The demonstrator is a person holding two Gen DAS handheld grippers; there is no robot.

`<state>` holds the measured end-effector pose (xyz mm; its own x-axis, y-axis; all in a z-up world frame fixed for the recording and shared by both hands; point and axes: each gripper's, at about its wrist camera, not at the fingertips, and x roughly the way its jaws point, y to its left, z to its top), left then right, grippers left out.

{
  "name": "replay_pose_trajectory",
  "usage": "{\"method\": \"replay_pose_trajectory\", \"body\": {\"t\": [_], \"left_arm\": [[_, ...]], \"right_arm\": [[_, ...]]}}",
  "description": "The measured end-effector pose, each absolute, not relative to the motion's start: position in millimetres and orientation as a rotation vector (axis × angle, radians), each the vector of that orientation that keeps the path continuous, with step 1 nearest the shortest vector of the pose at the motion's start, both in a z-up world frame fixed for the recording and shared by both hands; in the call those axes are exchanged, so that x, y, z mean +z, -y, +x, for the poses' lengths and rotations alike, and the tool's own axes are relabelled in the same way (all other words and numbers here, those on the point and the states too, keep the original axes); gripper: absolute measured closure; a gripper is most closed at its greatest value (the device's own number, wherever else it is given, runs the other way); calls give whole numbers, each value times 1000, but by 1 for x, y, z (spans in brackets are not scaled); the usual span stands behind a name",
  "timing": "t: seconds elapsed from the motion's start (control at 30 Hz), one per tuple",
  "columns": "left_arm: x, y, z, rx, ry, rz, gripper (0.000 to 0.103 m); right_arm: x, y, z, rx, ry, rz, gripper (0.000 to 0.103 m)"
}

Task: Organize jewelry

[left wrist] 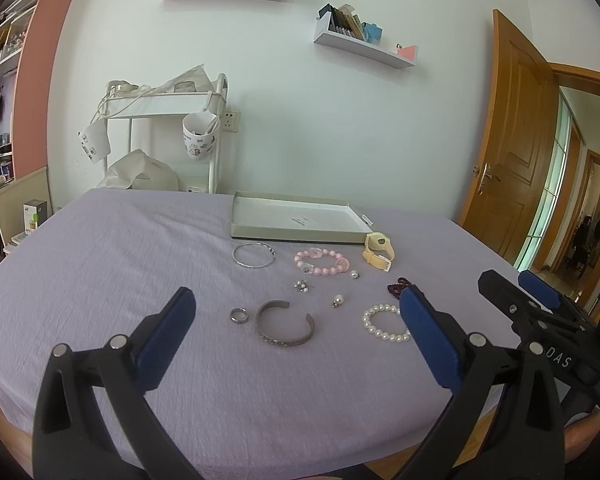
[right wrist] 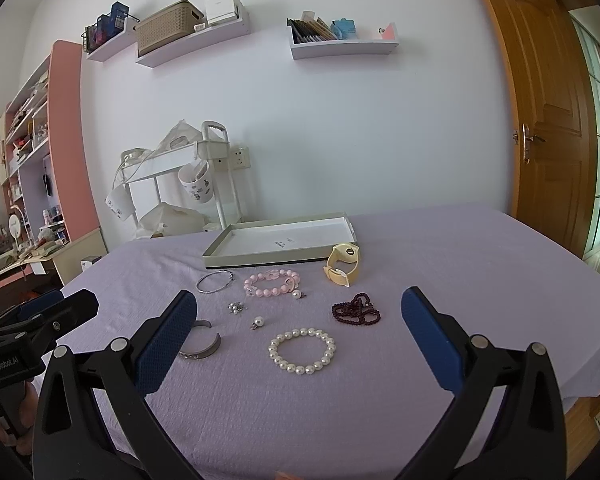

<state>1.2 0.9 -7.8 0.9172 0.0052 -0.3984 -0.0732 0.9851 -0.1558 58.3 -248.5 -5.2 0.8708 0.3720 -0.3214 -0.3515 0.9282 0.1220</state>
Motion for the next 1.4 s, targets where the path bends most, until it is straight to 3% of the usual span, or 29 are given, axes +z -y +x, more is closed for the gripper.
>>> {"method": "replay_pose_trajectory", "body": {"t": [0.5, 0.97, 1.33, 1.4], "left_arm": [[-28, -16, 19, 88, -472, -167, 2], [-61, -42, 79, 145, -671, -190, 2], [-71, -50, 91, 110, -700, -198, 2], [-72, -50, 92, 108, -705, -197, 2]], "right_arm": [[-20, 243, 78, 367, -398, 27, 1], [-47, 234, 197, 328, -702, -42, 1], [-80, 230, 239, 300, -875, -63, 18], [-85, 230, 241, 303, -902, -70, 25]]}}
